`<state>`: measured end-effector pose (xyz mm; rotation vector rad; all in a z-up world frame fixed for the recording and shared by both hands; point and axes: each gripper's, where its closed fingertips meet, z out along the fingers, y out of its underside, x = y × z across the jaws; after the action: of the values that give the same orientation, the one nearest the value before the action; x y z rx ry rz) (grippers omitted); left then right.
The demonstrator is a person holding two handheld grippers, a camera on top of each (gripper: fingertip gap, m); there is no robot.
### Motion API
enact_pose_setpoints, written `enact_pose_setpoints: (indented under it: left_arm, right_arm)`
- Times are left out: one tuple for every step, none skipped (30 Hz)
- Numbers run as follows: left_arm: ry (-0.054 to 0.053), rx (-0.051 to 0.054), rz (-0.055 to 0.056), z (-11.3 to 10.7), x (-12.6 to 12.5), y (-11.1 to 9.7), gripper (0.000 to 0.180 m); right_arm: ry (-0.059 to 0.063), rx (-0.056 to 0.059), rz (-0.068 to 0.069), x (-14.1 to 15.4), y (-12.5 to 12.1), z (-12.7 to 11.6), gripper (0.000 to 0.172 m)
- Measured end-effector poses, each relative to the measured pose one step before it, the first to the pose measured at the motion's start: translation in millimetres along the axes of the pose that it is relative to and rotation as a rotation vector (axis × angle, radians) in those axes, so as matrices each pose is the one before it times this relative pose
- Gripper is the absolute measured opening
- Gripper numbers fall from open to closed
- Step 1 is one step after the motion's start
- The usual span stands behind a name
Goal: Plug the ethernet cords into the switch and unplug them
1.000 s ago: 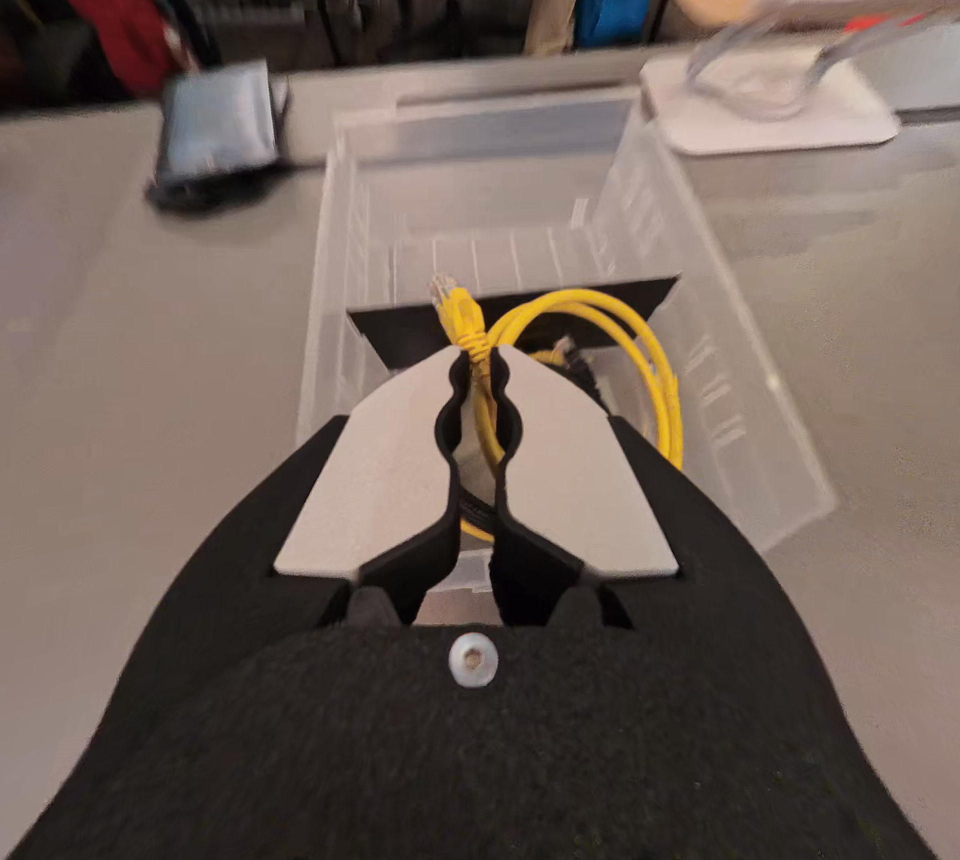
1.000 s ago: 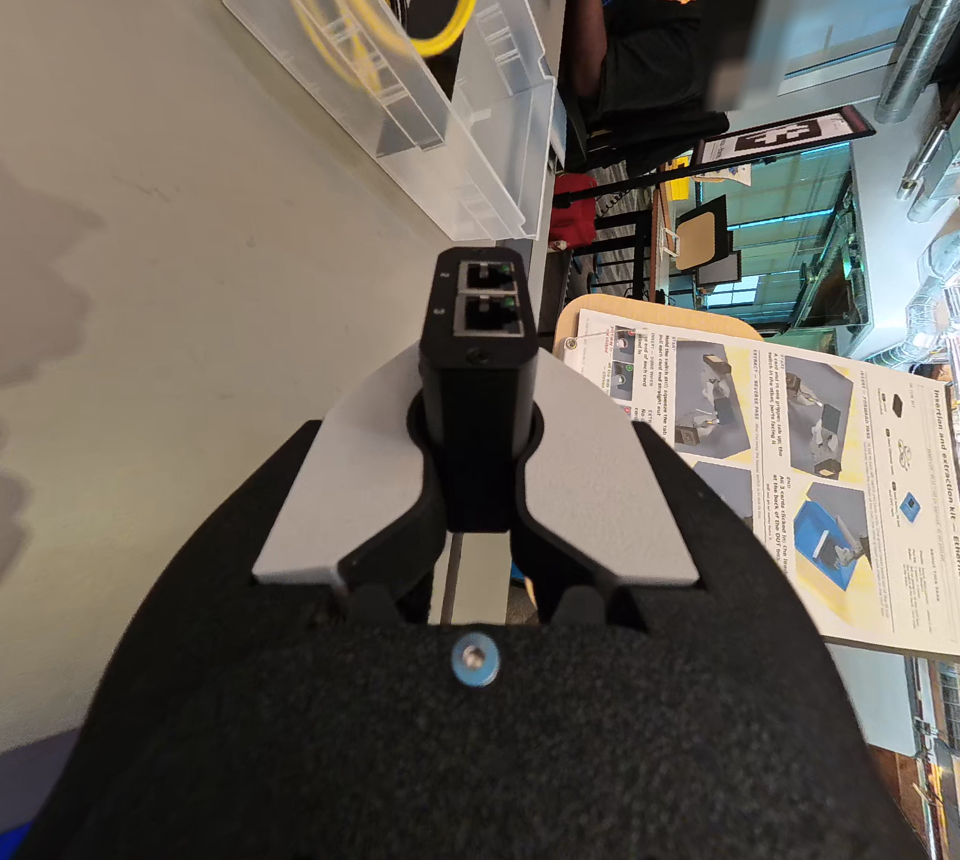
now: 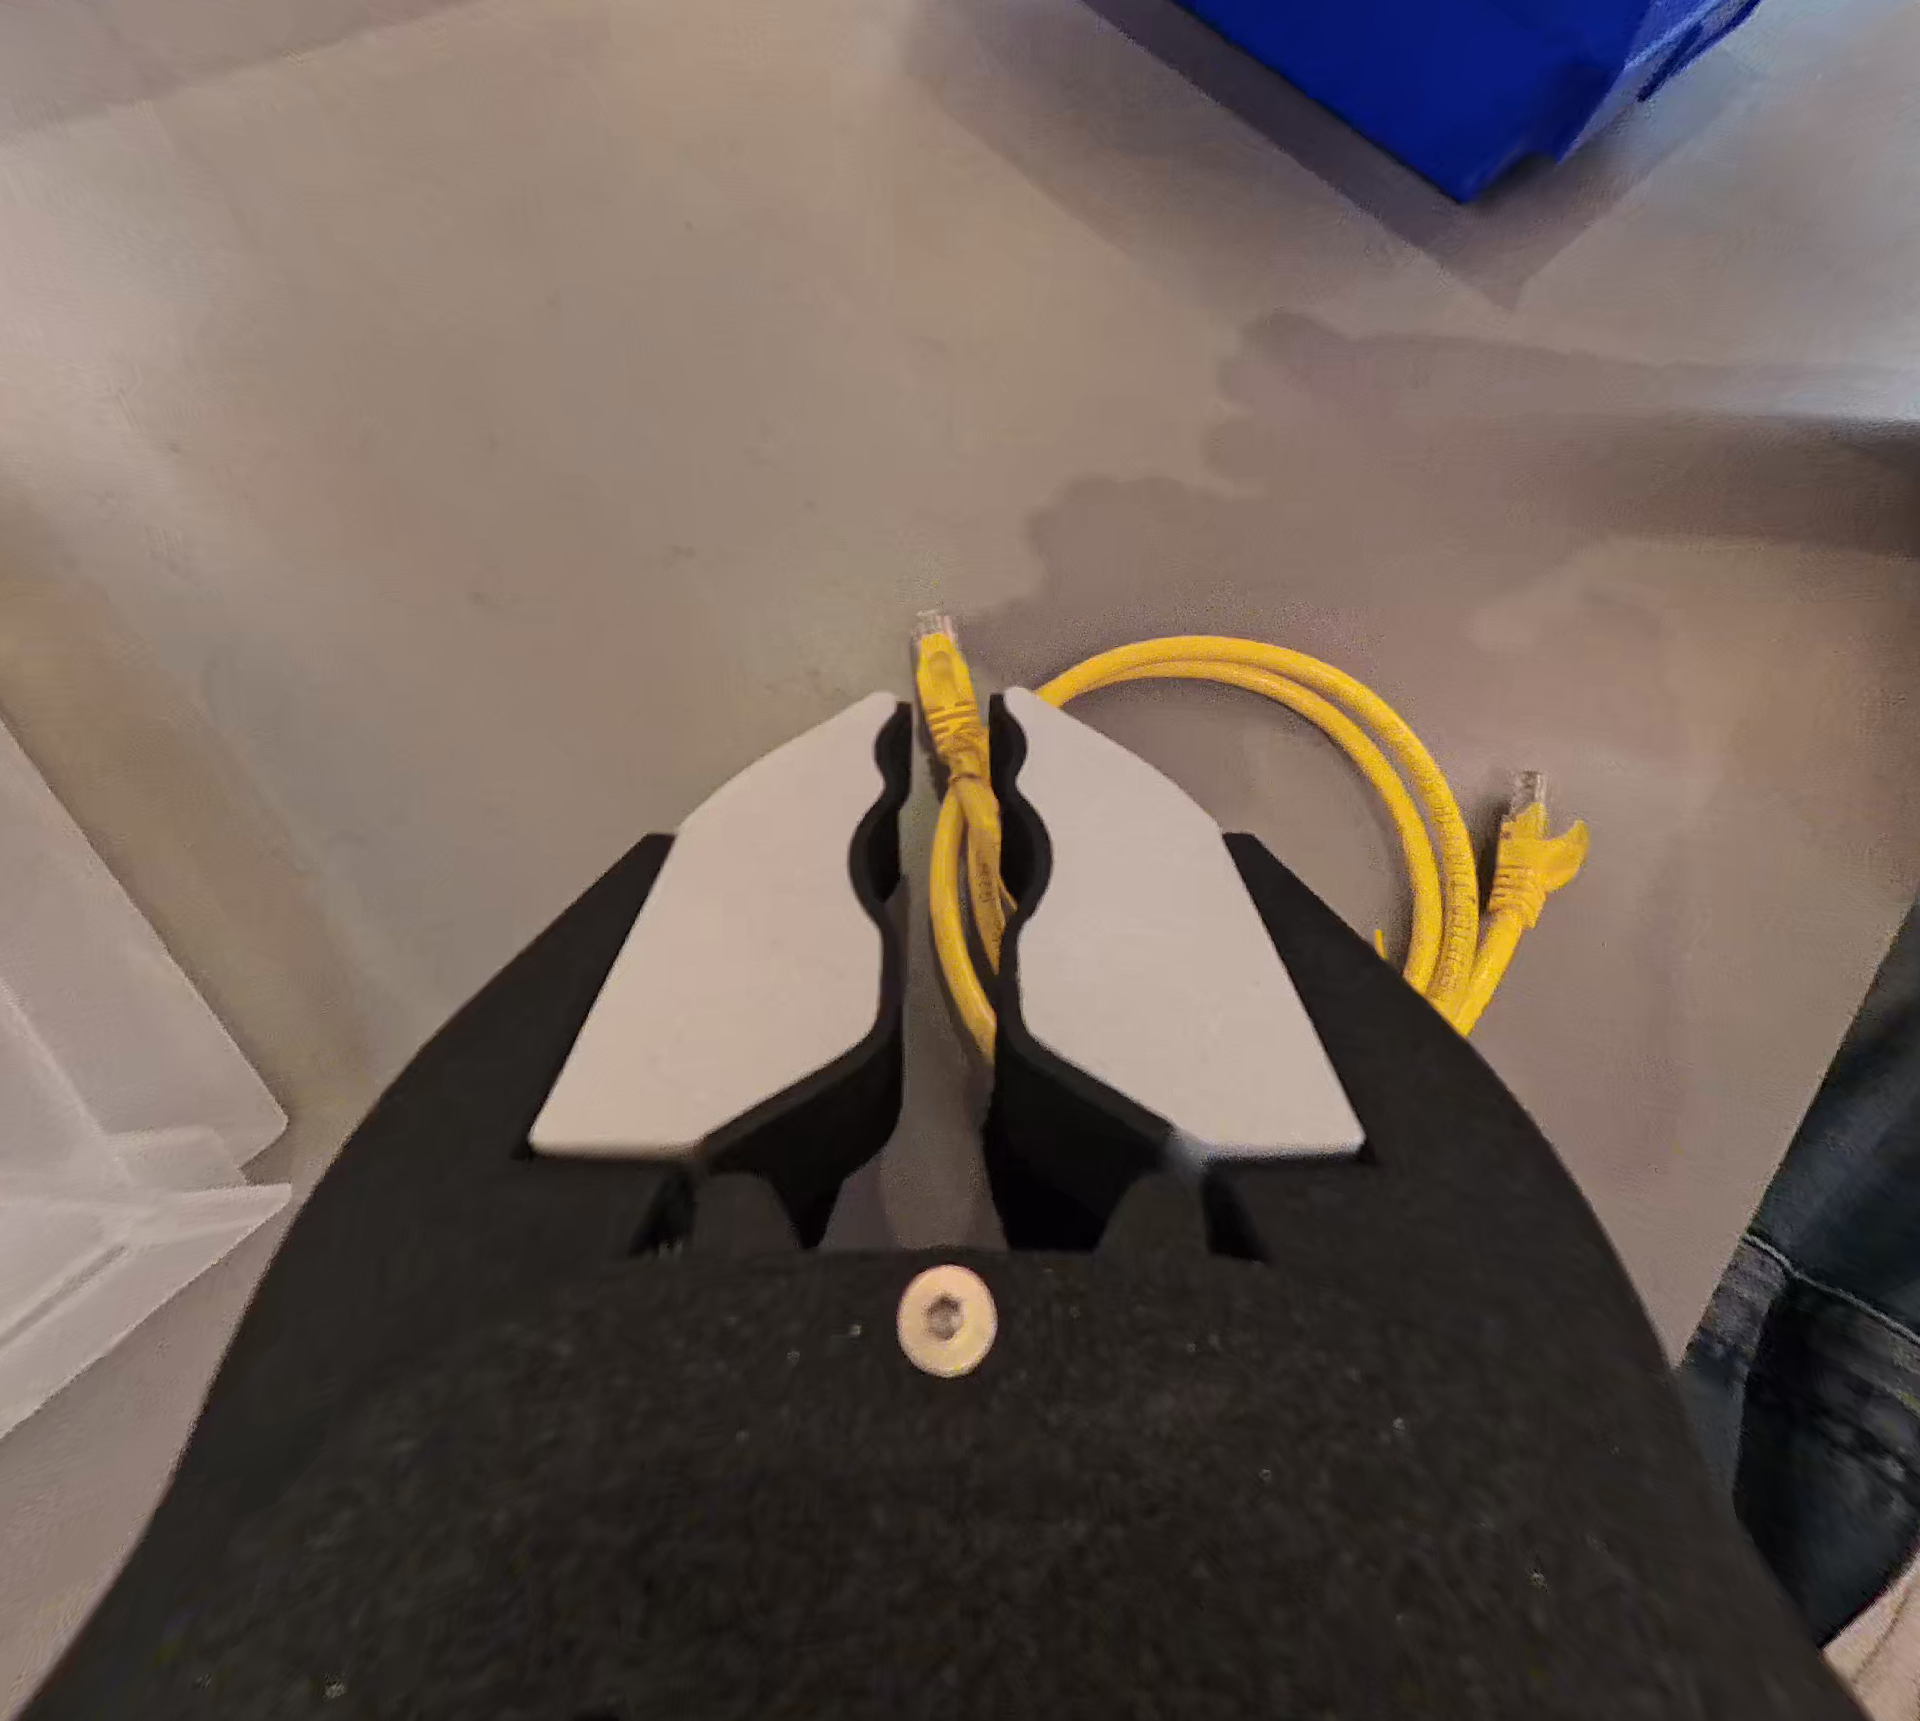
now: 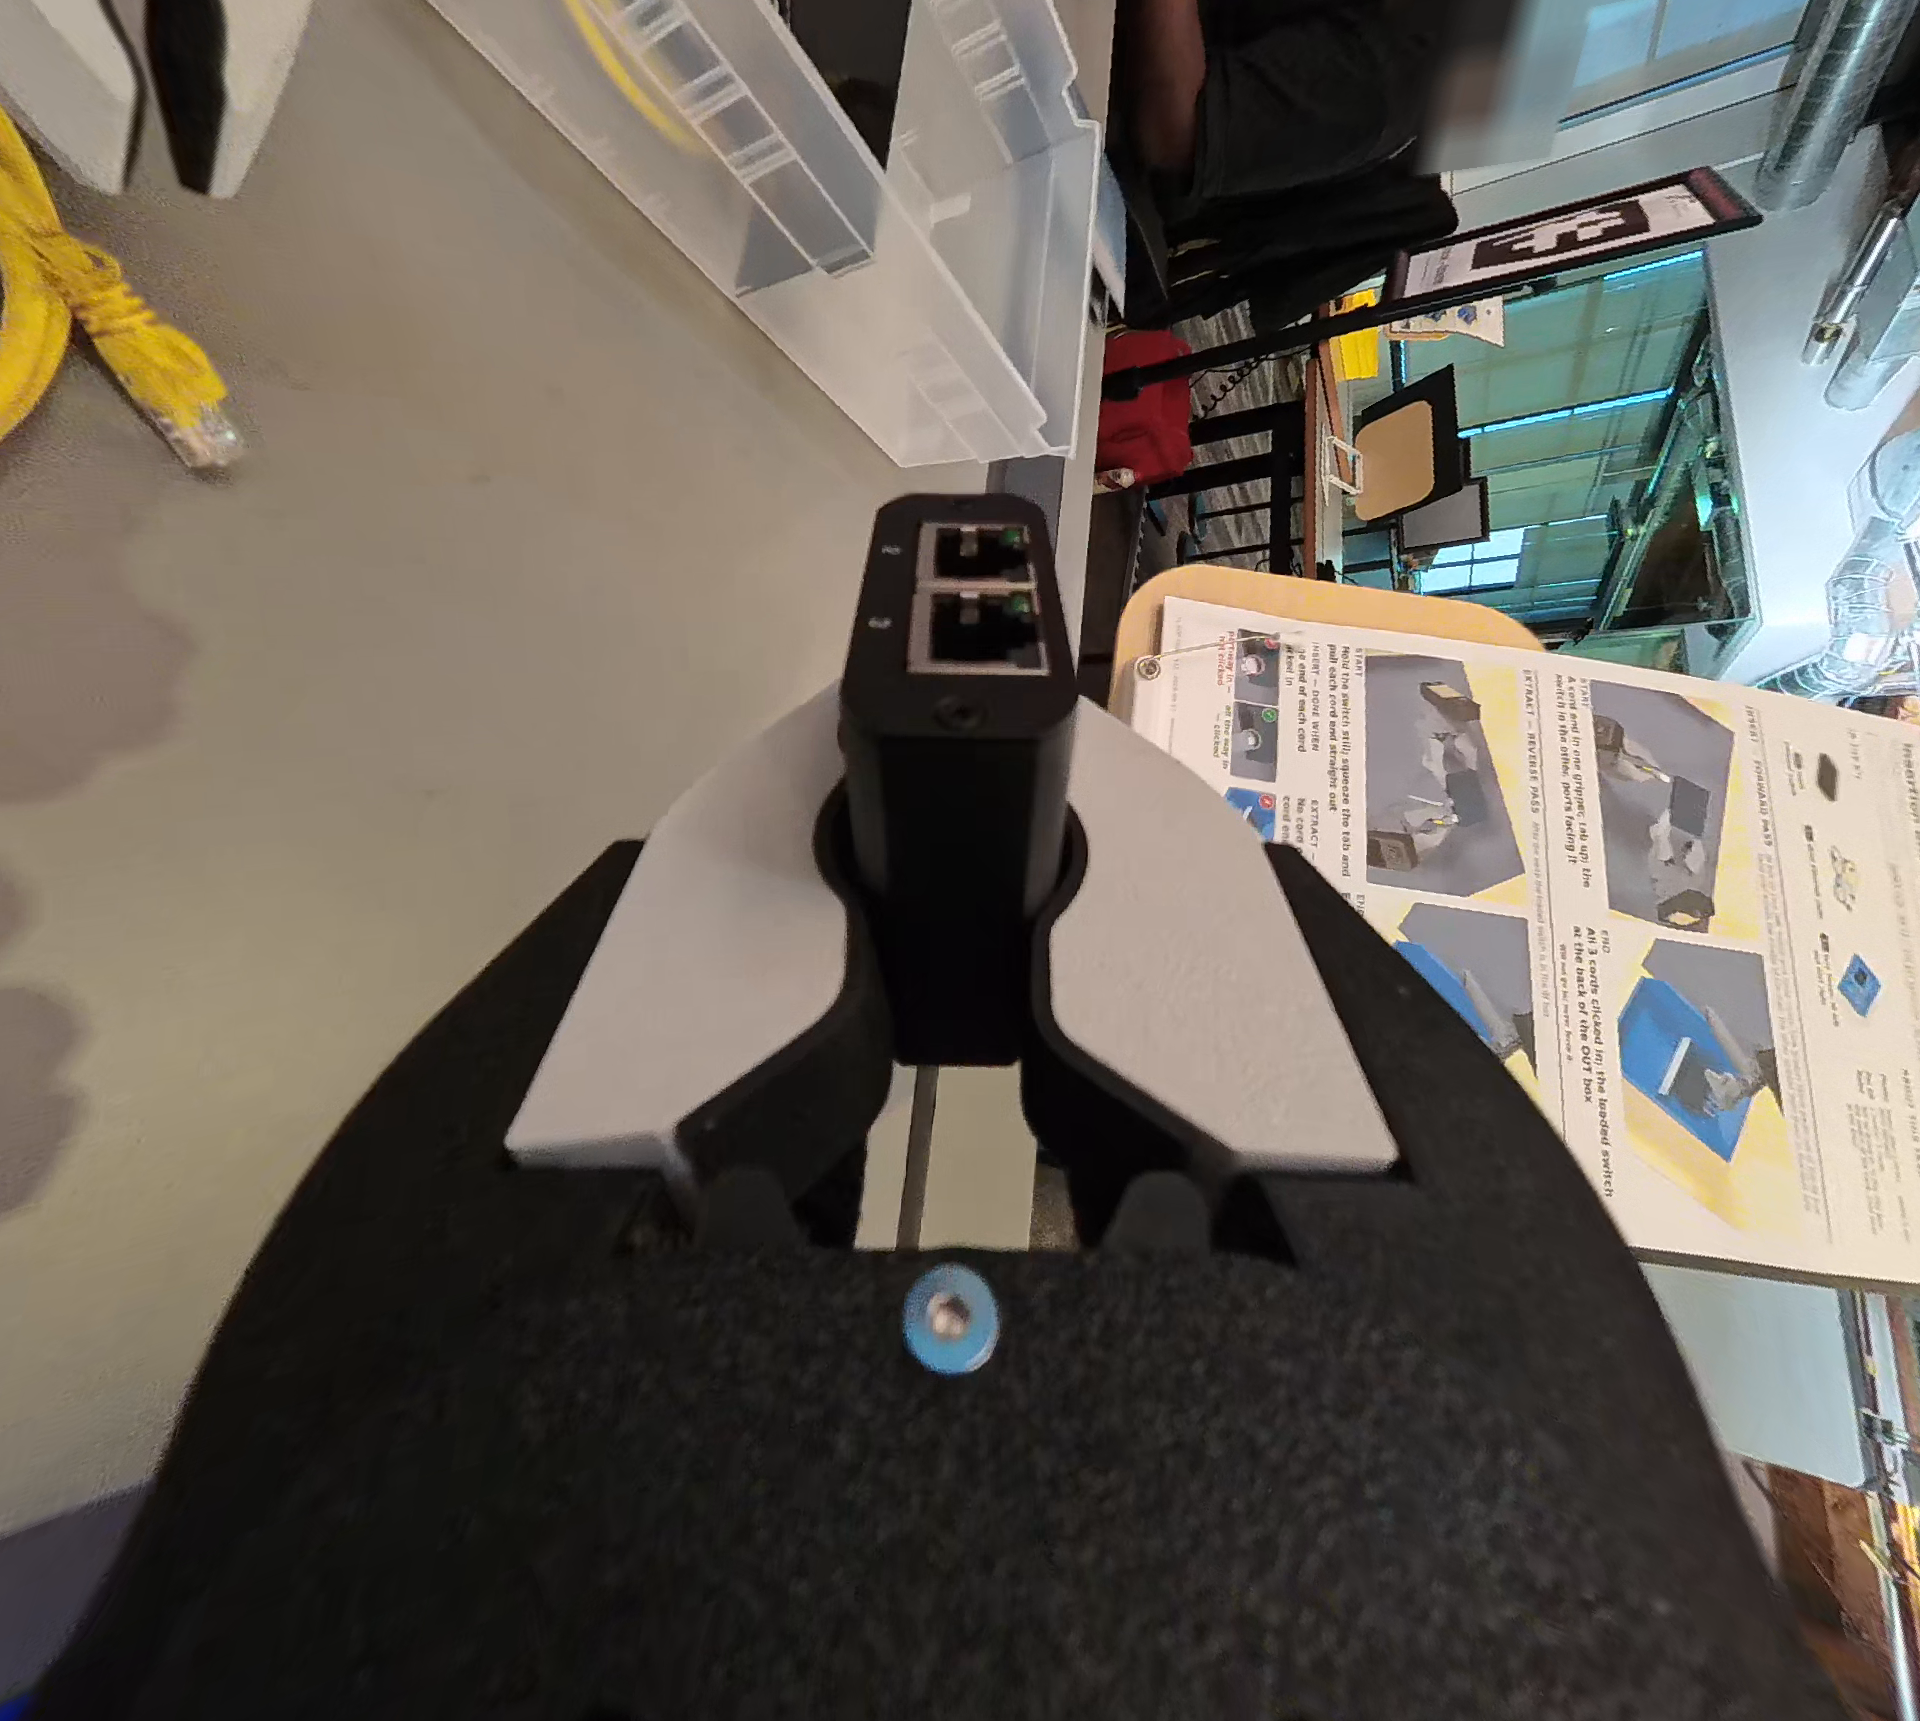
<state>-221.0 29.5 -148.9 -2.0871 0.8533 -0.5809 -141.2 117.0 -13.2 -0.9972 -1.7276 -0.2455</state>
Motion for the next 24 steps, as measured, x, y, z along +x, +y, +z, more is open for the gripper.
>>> enact_pose_setpoints:
  left_arm:
    - [-0.0049,-0.0062,-0.014,0.49,-1.53,2.22,0.017]
    - [-0.0039,-0.0092,-0.0162,0.78,-1.13,3.11,0.022]
    - [-0.0045,-0.0106,-0.0217,1.0,-0.89,3.64,0.023]
    - [0.004,-0.0028,-0.0243,1.48,1.05,2.64,0.023]
    - [0.012,0.0017,-0.0231,2.1,2.5,1.38,0.024]
    - [0.0093,-0.0052,-0.0177,2.75,2.57,1.47,0.024]
    - [0.0069,-0.0084,-0.0056,3.12,2.83,1.3,0.025]
    - [-0.0052,-0.014,0.0045,3.18,1.69,2.37,0.025]
    - [-0.0144,-0.0182,0.0093,2.94,0.68,3.16,0.025]
    - [-0.007,-0.0107,0.0078,2.49,1.67,2.37,0.025]
    - [-0.014,0.0012,-0.0038,0.9,-0.06,0.31,0.026]
    - [-0.017,0.0069,-0.0102,-0.04,-1.46,-0.83,0.025]
    - [-0.0093,-0.0018,-0.0082,0.83,-0.9,0.14,0.025]
    - [-0.0075,-0.0188,-0.0088,2.0,-1.17,2.25,0.025]
    - [-0.002,-0.0248,-0.0189,2.34,-0.68,2.95,0.023]
    - [0.0148,-0.0073,-0.0241,1.05,1.32,0.43,0.019]
    - [0.0115,0.0006,-0.0003,0.46,1.38,-0.26,0.014]
    - [-0.0048,-0.0062,0.0143,0.71,0.23,0.4,0.014]
    - [-0.0021,-0.0009,0.0154,0.33,0.8,-0.05,0.013]
    - [0.0051,-0.003,0.0111,0.27,1.2,0.01,0.013]
    - [0.0088,-0.0025,0.0052,-0.19,1.08,-0.15,0.012]
    - [0.0136,-0.0022,0.0091,-0.61,1.75,-0.52,0.012]
    - [0.0118,-0.0017,0.0155,-1.55,1.46,-1.08,0.011]
    - [0.009,0.012,0.0142,-3.67,1.44,-3.63,0.01]
  right_arm:
    - [-0.0024,-0.008,-0.0057,-1.13,1.07,0.75,0.026]
    - [-0.0023,-0.0069,-0.0041,-0.93,0.95,0.7,0.026]
    - [-0.0014,-0.0036,-0.0029,-0.76,0.3,0.39,0.026]
    - [-0.0016,0.0001,-0.002,-0.66,-0.11,0.27,0.026]
    - [-0.0014,0.0019,-0.0004,-0.36,-0.56,0.13,0.025]
    - [-0.0014,0.0036,0.002,-0.02,-0.64,0.03,0.025]
    - [-0.0011,0.0049,0.0027,-0.01,-0.83,-0.05,0.026]
    - [-0.0016,0.0045,0.0035,-0.03,-0.66,0.04,0.026]
    - [-0.0028,0.0025,0.0029,-0.45,-0.22,0.12,0.026]
    - [-0.0022,-0.0007,-0.0008,-0.7,0.18,0.1,0.026]
    - [-0.0005,-0.0034,-0.0034,-0.41,0.57,0.12,0.026]
    - [-0.0011,-0.0034,-0.003,-0.38,0.54,0.2,0.026]
    - [-0.0015,-0.0013,-0.0005,-0.25,0.29,0.35,0.026]
    - [-0.0023,0.0022,0.002,-0.36,-0.44,0.42,0.026]
    - [-0.0028,0.0036,0.0022,-0.54,-0.75,0.4,0.026]
    - [-0.002,0.0028,0.0,-0.6,-0.9,0.56,0.026]
    - [-0.0024,0.0005,-0.0019,-0.74,-0.68,0.5,0.025]
    - [-0.0017,-0.0001,-0.003,-0.83,-0.74,0.5,0.025]
    - [-0.0012,0.0008,-0.0032,-0.66,-0.89,0.52,0.025]
    - [-0.0012,0.001,-0.0019,-0.5,-0.7,0.42,0.025]
    - [-0.0016,0.0017,-0.0005,-0.42,-0.85,0.51,0.025]
    - [-0.0014,0.0025,-0.0008,-0.39,-0.82,0.44,0.025]
    - [-0.0008,0.0018,-0.001,-0.44,-0.76,0.37,0.025]
    - [-0.0012,0.0013,-0.0021,-0.56,-0.71,0.49,0.025]
